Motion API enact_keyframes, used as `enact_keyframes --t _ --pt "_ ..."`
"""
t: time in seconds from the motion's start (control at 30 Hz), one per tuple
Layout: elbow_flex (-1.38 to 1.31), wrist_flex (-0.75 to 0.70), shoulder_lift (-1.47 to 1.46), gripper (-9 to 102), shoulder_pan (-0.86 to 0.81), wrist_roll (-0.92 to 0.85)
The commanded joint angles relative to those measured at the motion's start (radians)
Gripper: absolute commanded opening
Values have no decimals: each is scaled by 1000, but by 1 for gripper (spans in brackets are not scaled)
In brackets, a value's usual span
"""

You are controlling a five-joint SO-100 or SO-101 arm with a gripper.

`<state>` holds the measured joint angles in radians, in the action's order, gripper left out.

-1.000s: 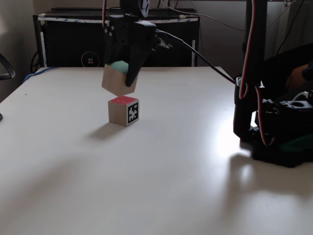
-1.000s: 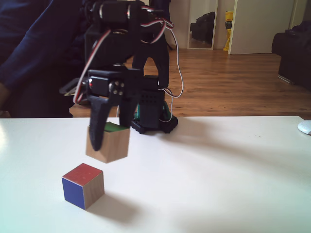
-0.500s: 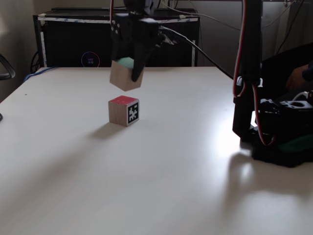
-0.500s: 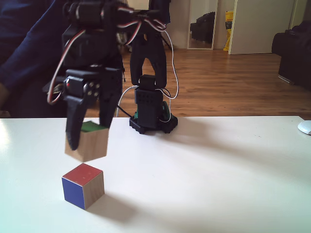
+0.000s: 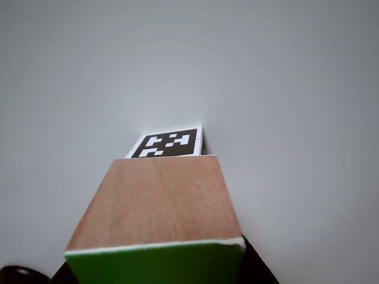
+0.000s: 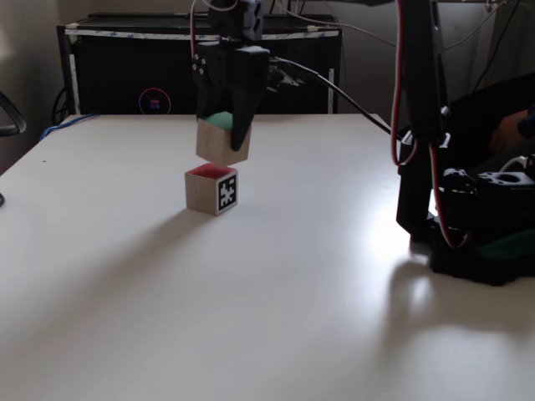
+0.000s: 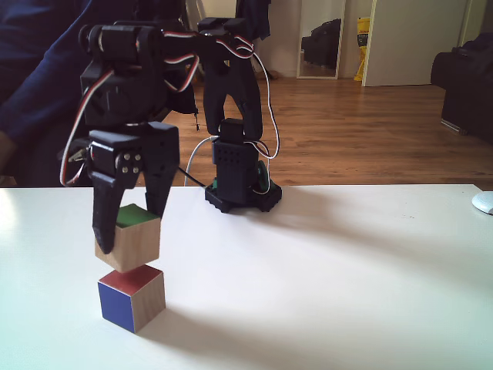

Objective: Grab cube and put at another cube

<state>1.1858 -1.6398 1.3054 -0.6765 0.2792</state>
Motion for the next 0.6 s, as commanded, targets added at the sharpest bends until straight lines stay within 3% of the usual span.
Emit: enact_keyframes --t 0.0,0.57 --pt "-60 3 -6 16 6 -3" --pt "-114 -8 -74 16 69 49"
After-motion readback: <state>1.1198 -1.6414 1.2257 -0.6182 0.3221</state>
